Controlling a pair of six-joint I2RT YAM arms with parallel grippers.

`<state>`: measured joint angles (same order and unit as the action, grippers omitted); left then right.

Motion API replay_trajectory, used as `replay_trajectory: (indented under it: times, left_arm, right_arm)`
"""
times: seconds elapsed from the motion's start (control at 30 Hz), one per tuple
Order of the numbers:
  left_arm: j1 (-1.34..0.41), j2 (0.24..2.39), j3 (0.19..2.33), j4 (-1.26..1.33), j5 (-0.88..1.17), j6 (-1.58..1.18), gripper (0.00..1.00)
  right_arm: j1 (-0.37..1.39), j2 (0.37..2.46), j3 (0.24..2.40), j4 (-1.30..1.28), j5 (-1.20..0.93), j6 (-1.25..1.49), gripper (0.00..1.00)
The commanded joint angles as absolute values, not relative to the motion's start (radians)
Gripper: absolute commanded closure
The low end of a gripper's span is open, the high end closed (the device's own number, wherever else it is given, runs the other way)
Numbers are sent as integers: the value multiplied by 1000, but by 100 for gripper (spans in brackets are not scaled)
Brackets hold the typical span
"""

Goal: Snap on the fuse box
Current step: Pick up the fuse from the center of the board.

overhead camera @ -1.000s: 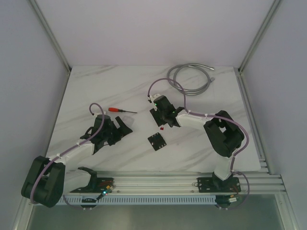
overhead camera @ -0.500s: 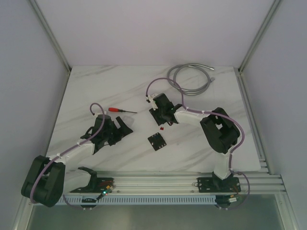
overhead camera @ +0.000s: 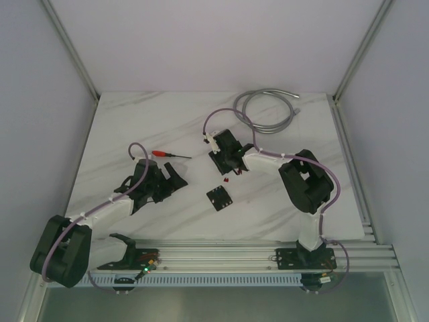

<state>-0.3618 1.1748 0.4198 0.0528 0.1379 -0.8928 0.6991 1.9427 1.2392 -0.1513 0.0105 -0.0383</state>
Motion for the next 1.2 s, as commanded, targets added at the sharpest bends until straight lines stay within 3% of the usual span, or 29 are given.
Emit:
replay_trajectory:
  times: [0.0, 0.57, 0.93, 1.17]
  left_arm:
    - [-377, 1194, 455, 45, 141, -867, 3]
    - [-468, 1202, 474, 147, 76, -844, 10]
    - [-545, 1223, 463, 361, 45, -849, 14]
    - [-624, 1242, 402, 642, -21, -859, 24]
  right_arm:
    - [696, 1968, 1253, -209, 2, -38, 66]
    - [700, 1854, 1203, -130, 31, 131, 77]
    - [708, 1725, 1117, -73, 78, 291, 78]
    - [723, 1596, 1001, 74, 38, 530, 77]
